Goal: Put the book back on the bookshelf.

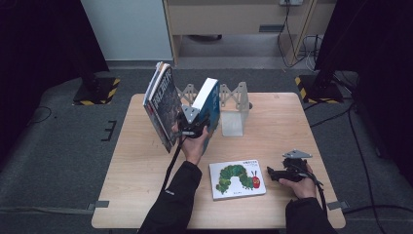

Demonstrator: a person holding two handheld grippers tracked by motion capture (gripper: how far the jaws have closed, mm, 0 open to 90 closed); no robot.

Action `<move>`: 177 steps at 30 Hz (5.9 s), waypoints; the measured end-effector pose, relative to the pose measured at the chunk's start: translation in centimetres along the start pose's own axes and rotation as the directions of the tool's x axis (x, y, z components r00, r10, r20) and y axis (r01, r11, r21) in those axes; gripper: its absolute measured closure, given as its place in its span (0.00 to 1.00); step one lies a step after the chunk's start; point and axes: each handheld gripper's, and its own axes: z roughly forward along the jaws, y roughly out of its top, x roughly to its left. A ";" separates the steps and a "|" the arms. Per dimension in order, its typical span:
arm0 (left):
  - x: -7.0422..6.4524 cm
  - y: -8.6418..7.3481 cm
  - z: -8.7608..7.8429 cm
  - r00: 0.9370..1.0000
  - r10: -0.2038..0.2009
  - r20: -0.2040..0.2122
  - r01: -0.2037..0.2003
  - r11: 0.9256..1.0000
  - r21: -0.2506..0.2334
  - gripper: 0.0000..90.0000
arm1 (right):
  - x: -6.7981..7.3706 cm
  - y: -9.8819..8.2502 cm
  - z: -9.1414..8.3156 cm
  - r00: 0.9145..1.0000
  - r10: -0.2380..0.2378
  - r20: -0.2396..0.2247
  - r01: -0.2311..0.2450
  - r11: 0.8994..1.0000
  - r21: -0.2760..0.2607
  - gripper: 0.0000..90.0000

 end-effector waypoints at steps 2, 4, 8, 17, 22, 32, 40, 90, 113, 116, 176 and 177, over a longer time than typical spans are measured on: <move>-0.1 0.0 0.2 1.000 0.004 -0.008 -0.004 1.000 -0.003 0.66 | 0.0 0.0 0.0 1.000 0.000 0.000 0.000 1.000 0.000 0.04; -0.1 0.1 0.4 1.000 0.005 -0.009 -0.005 1.000 -0.003 0.66 | 0.0 0.0 0.0 1.000 0.000 -0.001 0.000 1.000 0.002 0.04; -0.2 0.1 0.8 1.000 0.006 -0.015 -0.007 1.000 -0.005 0.66 | 0.0 0.0 0.0 1.000 -0.004 -0.003 0.004 1.000 0.001 0.04; -0.2 0.4 1.7 1.000 0.006 0.007 -0.006 1.000 -0.003 0.66 | 0.0 0.0 0.0 1.000 -0.005 -0.005 0.005 1.000 0.001 0.04; 0.2 -0.3 1.4 0.999 -0.006 0.043 0.004 0.999 0.044 0.61 | 0.0 0.0 0.0 1.000 -0.003 -0.004 0.003 1.000 0.002 0.04; 1.2 -2.6 -1.8 0.994 -0.004 0.113 -0.006 0.996 0.084 0.59 | 0.0 0.0 0.0 1.000 -0.003 -0.001 0.003 1.000 0.000 0.04; 1.0 -2.8 -1.7 0.996 0.000 0.090 -0.009 0.995 0.100 0.65 | 0.0 0.0 0.0 1.000 -0.006 -0.002 0.006 1.000 0.000 0.04; -2.1 -1.8 2.4 0.986 -0.088 0.141 0.065 0.985 0.162 0.59 | 0.1 0.1 0.1 1.000 -0.013 -0.014 0.013 1.000 0.000 0.04; -0.1 -2.3 -2.0 0.955 -0.011 0.295 -0.030 0.991 0.134 0.48 | 0.2 0.1 0.1 1.000 -0.007 -0.002 0.007 1.000 0.003 0.02; 0.6 -2.4 -3.1 0.955 -0.014 0.295 -0.030 0.989 0.144 0.48 | 0.3 0.1 0.2 1.000 0.020 0.017 -0.020 1.000 0.007 0.00; -1.9 -13.6 -7.3 0.870 -0.016 0.493 -0.217 0.885 0.412 0.17 | 6.0 0.9 -1.3 0.952 0.100 -0.291 -0.084 0.994 0.067 0.43; -2.1 -13.6 -7.2 0.866 -0.009 0.499 -0.230 0.880 0.415 0.10 | 5.9 1.0 -1.4 0.950 0.102 -0.297 -0.087 0.994 0.065 0.43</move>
